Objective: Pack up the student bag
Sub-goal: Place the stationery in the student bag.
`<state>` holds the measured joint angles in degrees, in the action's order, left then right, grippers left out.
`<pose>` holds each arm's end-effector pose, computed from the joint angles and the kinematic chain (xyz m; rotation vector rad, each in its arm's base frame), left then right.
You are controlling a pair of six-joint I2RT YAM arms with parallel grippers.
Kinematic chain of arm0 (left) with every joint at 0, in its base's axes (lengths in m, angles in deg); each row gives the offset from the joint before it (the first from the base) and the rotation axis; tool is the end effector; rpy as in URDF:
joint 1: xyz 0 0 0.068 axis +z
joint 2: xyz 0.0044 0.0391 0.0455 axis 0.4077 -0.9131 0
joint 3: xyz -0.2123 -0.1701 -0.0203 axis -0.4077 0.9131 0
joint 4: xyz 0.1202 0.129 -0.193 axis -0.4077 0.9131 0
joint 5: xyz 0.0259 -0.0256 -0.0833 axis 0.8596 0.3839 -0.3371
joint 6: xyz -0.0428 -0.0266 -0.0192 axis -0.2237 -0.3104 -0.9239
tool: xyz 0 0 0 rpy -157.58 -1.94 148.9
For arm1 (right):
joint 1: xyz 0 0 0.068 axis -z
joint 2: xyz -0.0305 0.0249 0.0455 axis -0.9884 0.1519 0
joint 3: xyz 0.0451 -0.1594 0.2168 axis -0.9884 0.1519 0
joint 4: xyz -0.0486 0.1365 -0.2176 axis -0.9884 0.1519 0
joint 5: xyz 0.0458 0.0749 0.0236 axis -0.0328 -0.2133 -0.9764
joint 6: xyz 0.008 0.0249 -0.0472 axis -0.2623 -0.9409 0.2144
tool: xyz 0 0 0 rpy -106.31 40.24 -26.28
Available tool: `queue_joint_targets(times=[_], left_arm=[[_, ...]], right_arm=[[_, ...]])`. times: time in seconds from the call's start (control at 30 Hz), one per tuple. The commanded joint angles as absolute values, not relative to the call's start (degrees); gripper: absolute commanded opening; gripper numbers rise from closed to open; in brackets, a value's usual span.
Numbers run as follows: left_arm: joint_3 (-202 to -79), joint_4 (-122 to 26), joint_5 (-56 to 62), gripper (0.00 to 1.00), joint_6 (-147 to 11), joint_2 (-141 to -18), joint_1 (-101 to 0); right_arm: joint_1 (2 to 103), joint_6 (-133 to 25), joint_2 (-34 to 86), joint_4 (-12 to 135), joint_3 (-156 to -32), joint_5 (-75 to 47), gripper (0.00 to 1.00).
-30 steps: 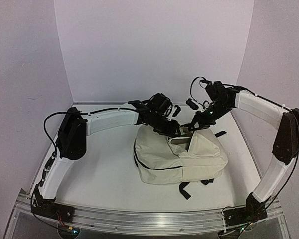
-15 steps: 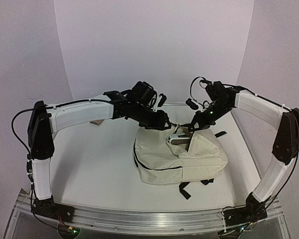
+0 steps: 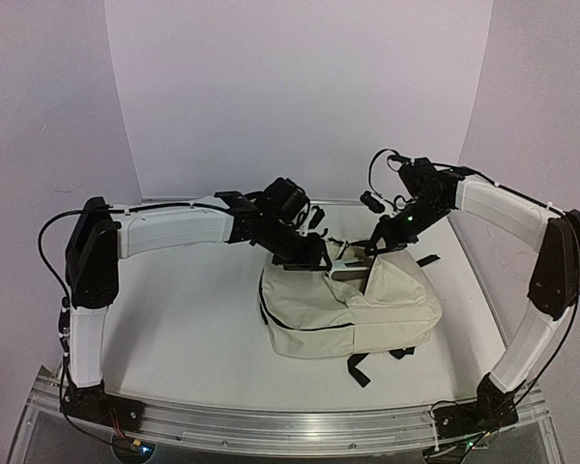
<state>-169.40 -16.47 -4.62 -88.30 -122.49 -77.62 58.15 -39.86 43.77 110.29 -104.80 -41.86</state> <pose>0.2719 -0.3845 0.2549 0.6341 2.5158 -0.9656 0.3250 0.1611 0.2897 -0.8807 2.4525 0.9058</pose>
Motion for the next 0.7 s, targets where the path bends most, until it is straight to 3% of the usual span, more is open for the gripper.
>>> queue_joint_targets(times=[0.0,0.33,0.67], left_arm=[[-174.6,-18.4,-7.2,0.41,-88.5,-126.1,-77.5],[-178.5,-21.3,-10.1,0.24,-88.2,-130.1,-77.5],[-188.2,-21.5,-12.6,0.21,-88.0,-138.2,-77.5]], right_arm=[[57.9,-39.2,42.3,109.8,-106.6,-45.7,0.0],[57.8,-39.2,42.0,109.8,-105.8,-46.2,0.0],[57.9,-39.3,42.2,109.8,-105.8,-46.9,0.0]])
